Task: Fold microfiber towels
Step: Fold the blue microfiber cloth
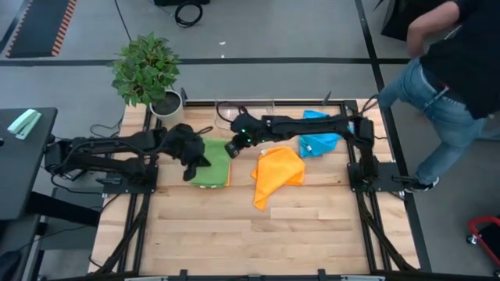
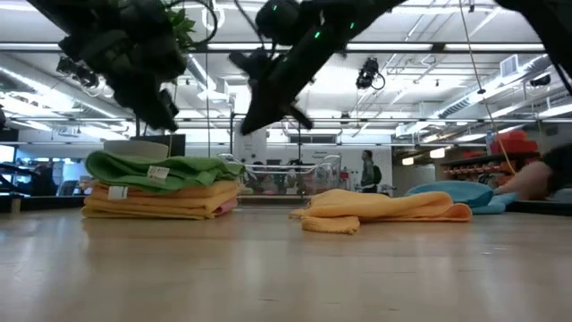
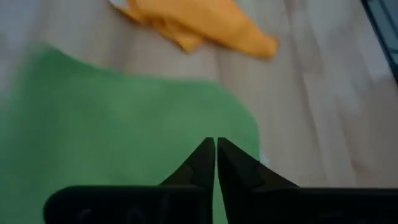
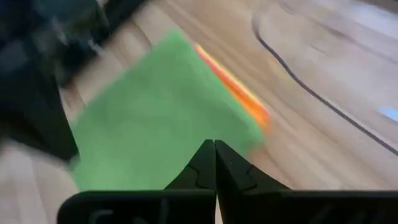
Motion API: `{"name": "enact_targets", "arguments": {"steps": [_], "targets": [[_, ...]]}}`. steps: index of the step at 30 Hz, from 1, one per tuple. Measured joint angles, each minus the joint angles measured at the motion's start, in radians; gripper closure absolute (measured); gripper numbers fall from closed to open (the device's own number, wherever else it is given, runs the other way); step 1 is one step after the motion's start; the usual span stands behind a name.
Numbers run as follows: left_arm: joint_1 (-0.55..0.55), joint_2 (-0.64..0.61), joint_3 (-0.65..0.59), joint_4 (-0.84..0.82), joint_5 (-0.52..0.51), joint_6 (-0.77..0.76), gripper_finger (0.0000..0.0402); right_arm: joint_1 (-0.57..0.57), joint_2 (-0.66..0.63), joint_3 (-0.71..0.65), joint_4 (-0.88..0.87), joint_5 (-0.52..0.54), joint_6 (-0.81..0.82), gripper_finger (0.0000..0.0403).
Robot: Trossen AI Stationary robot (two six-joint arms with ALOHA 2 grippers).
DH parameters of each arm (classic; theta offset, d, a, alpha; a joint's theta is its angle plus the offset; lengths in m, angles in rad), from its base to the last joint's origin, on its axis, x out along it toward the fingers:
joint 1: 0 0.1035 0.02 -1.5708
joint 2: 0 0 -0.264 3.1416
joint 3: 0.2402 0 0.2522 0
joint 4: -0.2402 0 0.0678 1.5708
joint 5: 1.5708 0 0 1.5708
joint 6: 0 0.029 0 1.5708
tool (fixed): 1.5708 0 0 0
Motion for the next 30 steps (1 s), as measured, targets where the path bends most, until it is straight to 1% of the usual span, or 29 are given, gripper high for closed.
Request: {"name": "enact_targets", "arguments": {"steps": [2, 4, 5, 6, 7, 9, 11, 14, 17, 19, 21, 23, 25, 27, 30], "targets": [[0.010, 0.001, 0.023, 0.021, -0.037, 0.006, 0.0368, 0.026, -0.055, 0.000, -0.124, 0.004, -0.019, 0.0400], [0.019, 0.001, 0.028, 0.081, -0.044, 0.006, 0.0366, 0.073, -0.117, 0.000, -0.275, 0.008, -0.033, 0.0400], [0.019, 0.001, 0.029, 0.122, -0.045, 0.003, 0.0366, 0.100, -0.144, 0.000, -0.345, 0.020, -0.036, 0.0398], [0.017, 0.001, 0.029, 0.159, -0.043, 0.002, 0.0366, 0.130, -0.165, -0.003, -0.419, 0.054, -0.032, 0.0395], [0.012, 0.007, 0.029, 0.194, -0.039, 0.003, 0.0368, 0.159, -0.189, -0.012, -0.491, 0.112, -0.008, 0.0391], [-0.002, 0.024, 0.030, 0.254, -0.029, 0.002, 0.0370, 0.208, -0.238, -0.049, -0.627, 0.226, 0.109, 0.0382], [-0.024, 0.043, 0.030, 0.310, -0.029, -0.003, 0.0370, 0.230, -0.311, -0.126, -0.705, 0.277, 0.241, 0.0371], [-0.061, 0.086, 0.030, 0.359, -0.027, -0.024, 0.0357, 0.242, -0.435, -0.309, -0.669, 0.277, 0.379, 0.0346], [-0.103, 0.131, 0.030, 0.404, -0.027, -0.026, 0.0328, 0.226, -0.541, -0.505, -0.540, 0.229, 0.453, 0.0304], [-0.130, 0.159, 0.030, 0.429, -0.027, -0.031, 0.0301, 0.192, -0.603, -0.608, -0.468, 0.236, 0.467, 0.0271], [-0.151, 0.183, 0.029, 0.447, -0.027, -0.035, 0.0273, 0.131, -0.644, -0.682, -0.463, 0.263, 0.498, 0.0240], [-0.165, 0.202, 0.029, 0.478, -0.027, -0.057, 0.0246, 0.052, -0.671, -0.731, -0.465, 0.262, 0.493, 0.0215], [-0.169, 0.217, 0.029, 0.493, -0.027, -0.090, 0.0222, -0.016, -0.677, -0.755, -0.462, 0.240, 0.456, 0.0200], [-0.169, 0.222, 0.029, 0.501, -0.028, -0.123, 0.0203, -0.069, -0.658, -0.764, -0.467, 0.227, 0.426, 0.0194], [-0.169, 0.225, 0.029, 0.507, -0.028, -0.153, 0.0182, -0.127, -0.615, -0.765, -0.500, 0.226, 0.417, 0.0196]]}}
